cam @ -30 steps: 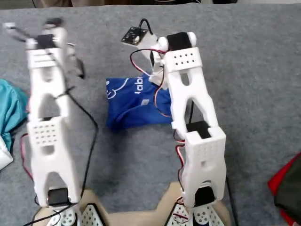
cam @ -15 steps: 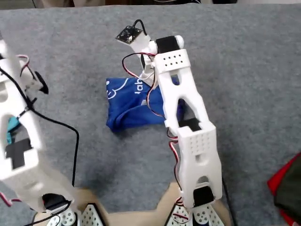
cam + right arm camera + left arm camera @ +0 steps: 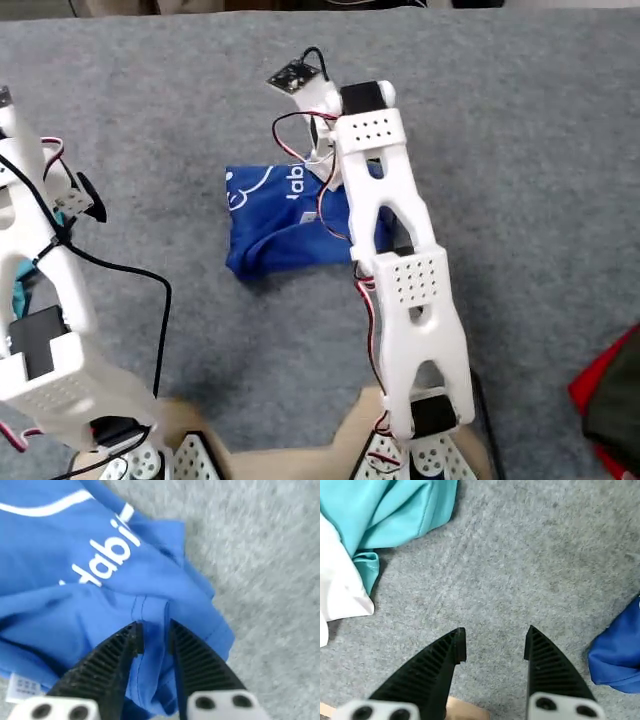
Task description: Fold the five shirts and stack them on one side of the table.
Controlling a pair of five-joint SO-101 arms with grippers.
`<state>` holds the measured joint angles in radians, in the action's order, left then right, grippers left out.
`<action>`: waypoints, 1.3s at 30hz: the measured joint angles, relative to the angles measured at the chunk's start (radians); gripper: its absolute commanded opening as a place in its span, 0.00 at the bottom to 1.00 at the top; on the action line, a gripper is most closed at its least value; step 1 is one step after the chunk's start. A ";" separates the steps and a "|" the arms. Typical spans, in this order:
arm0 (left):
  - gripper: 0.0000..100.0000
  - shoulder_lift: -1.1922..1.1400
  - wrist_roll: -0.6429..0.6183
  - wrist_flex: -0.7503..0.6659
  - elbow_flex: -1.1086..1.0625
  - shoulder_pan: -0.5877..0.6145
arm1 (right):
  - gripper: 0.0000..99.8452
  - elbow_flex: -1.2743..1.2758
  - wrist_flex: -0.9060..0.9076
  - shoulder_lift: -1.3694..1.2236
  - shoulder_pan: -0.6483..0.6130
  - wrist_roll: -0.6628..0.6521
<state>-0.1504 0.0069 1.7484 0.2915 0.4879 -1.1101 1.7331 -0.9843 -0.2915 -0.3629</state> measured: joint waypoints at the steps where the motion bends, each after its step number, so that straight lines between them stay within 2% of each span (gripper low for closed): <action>1: 0.20 0.000 0.002 0.000 0.000 0.000 | 0.09 0.000 0.003 -0.003 0.000 0.000; 8: 0.20 0.000 0.002 0.000 0.000 0.000 | 0.09 0.000 0.009 -0.006 0.000 0.000; 13: 0.20 0.000 0.002 0.000 0.000 0.000 | 0.00 0.000 0.012 -0.006 0.015 0.000; 25: 0.20 0.000 0.002 0.000 0.000 0.000 | 0.01 0.006 0.034 0.064 0.046 0.000; 39: 0.20 0.000 0.002 0.000 0.000 0.000 | 0.01 0.534 0.034 0.451 0.046 -0.075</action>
<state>-0.1504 0.0084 1.7484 0.2915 0.4879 -0.5762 1.7668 -0.5332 -0.2455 -0.4381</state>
